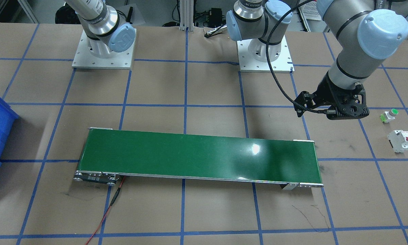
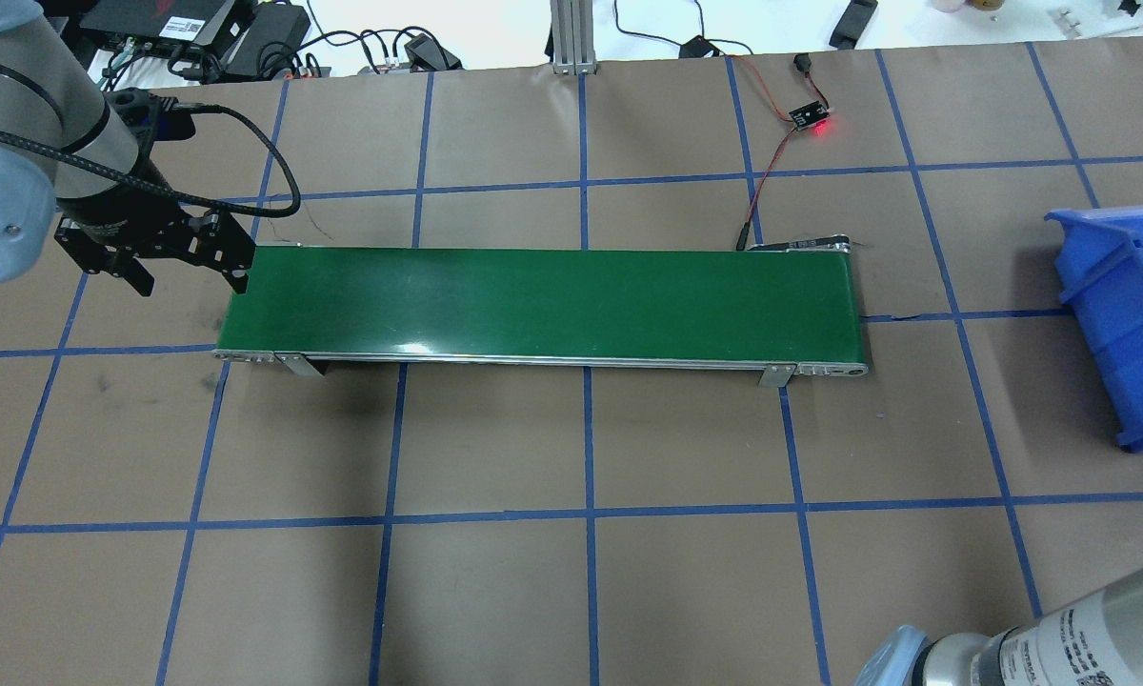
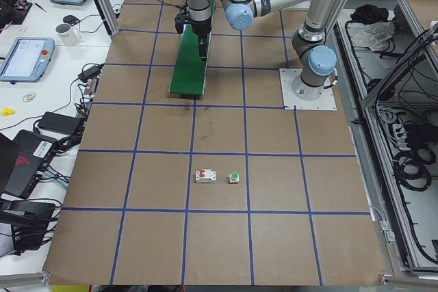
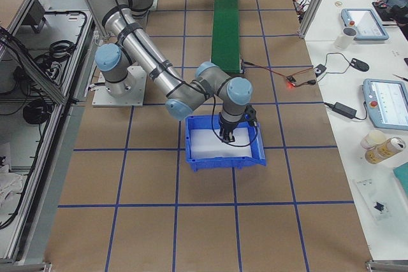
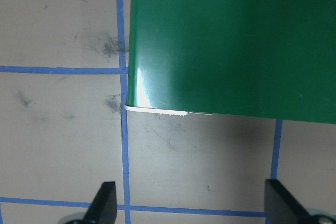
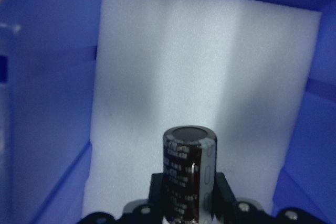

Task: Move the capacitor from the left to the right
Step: 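Carry the capacitor with the right gripper into the blue bin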

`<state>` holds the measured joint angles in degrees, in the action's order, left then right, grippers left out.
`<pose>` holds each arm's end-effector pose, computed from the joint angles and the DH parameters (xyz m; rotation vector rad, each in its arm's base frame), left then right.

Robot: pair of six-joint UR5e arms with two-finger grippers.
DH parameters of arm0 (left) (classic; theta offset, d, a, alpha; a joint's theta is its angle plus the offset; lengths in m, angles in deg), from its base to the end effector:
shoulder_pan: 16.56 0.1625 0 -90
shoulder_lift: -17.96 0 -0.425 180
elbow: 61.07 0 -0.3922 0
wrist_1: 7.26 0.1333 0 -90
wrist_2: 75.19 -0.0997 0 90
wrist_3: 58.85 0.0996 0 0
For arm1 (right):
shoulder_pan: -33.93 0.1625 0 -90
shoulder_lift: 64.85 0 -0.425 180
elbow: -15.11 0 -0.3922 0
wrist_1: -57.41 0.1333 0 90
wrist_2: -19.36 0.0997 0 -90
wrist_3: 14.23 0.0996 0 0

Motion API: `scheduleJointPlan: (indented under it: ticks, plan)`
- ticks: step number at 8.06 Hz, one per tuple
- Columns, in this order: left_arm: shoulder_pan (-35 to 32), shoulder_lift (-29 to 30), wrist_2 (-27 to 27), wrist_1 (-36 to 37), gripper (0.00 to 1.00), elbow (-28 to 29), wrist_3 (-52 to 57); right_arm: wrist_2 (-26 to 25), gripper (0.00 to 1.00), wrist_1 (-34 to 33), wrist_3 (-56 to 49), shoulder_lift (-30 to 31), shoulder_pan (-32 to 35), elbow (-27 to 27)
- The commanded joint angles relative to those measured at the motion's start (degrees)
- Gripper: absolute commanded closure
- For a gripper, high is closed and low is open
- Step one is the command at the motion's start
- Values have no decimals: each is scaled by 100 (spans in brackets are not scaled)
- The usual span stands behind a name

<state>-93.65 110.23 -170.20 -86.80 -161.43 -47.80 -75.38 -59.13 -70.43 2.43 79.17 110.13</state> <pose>-0.0108 -0.5107 0.3985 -0.0472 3.0624 0.0846 -0.3399 -0.5204 0.2706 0.3106 -3.0872 -0.1197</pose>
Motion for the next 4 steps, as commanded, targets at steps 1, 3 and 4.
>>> scheduleJointPlan:
  ticks: [1, 3, 4]
  plan:
    - [-8, 10, 8, 8, 0, -1, -16, 34, 63, -615, -66, -303, -33, 210]
    - [-8, 2, 0, 8, 0, -1, 46, -9, 0, -598, -145, -163, -42, 193]
    - [-8, 2, 0, 8, 0, -1, 11, 69, 0, -476, -137, 151, -33, 158]
